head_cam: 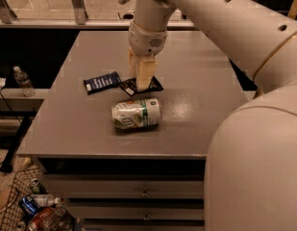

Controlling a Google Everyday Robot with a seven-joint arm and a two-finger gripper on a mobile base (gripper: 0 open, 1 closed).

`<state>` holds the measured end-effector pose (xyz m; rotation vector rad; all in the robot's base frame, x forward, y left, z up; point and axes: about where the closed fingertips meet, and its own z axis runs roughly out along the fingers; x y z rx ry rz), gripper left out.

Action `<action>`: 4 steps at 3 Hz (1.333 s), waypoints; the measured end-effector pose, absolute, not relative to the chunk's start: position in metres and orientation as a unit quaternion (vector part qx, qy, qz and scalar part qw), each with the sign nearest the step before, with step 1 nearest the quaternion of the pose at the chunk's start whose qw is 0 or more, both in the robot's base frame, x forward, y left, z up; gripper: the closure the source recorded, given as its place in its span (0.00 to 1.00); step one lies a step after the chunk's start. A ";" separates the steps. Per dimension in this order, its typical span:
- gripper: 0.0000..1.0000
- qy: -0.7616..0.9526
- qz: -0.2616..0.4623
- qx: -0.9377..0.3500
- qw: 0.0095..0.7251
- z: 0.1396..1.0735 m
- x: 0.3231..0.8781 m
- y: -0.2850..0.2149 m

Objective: Move rxbar chocolate near 7up can

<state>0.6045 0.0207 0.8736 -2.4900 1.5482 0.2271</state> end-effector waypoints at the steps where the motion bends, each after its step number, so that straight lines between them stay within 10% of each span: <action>1: 0.35 0.524 0.075 -0.842 0.106 0.872 0.608 0.024; 3: 0.00 0.523 0.072 -0.841 0.114 0.870 0.613 0.029; 4: 0.00 0.522 0.067 -0.842 0.121 0.871 0.612 0.028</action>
Offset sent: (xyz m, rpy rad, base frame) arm 0.0030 0.0029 -0.0012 0.0072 -0.0087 -0.0016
